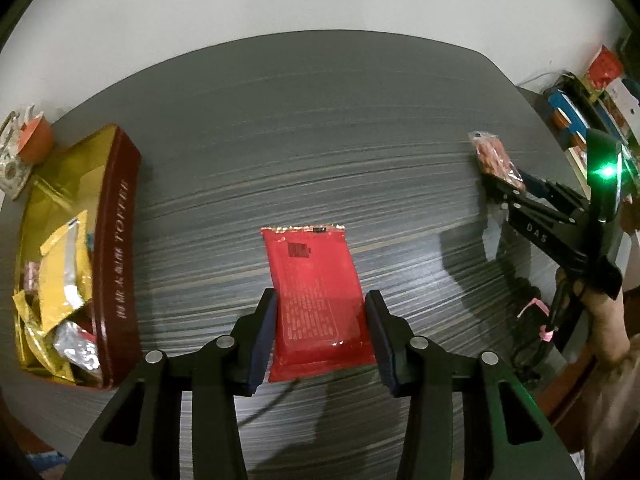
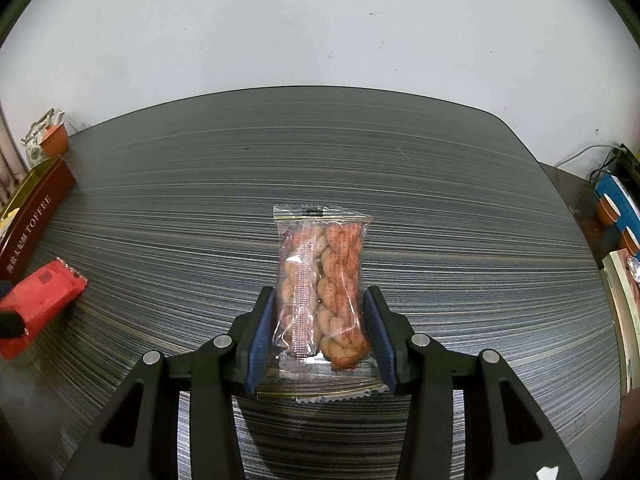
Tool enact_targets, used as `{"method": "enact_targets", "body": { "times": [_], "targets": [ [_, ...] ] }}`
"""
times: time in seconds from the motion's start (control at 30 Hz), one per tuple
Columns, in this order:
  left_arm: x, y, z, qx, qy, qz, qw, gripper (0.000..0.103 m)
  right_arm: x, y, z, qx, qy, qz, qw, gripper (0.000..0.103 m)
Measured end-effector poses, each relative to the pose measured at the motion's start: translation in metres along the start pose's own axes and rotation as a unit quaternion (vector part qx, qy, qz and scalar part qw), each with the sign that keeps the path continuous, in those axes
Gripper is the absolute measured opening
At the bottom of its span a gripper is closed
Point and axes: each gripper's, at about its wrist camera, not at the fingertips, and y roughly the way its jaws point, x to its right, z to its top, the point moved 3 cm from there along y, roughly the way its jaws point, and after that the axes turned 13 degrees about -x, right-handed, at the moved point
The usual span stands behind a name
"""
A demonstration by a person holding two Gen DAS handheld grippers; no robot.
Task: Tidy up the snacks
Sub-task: 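Carry the red packet into the gold tin and open the left gripper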
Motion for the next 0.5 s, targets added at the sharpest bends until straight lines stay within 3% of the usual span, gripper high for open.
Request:
{"method": "enact_targets", "body": {
  "times": [0.5],
  "targets": [
    [-0.014, 0.028, -0.013, -0.046, 0.004, 0.016, 0.9988, 0.043, 0.0, 0.0, 0.0, 0.0, 0.0, -0.001, 1.0, 0.043]
  ]
}}
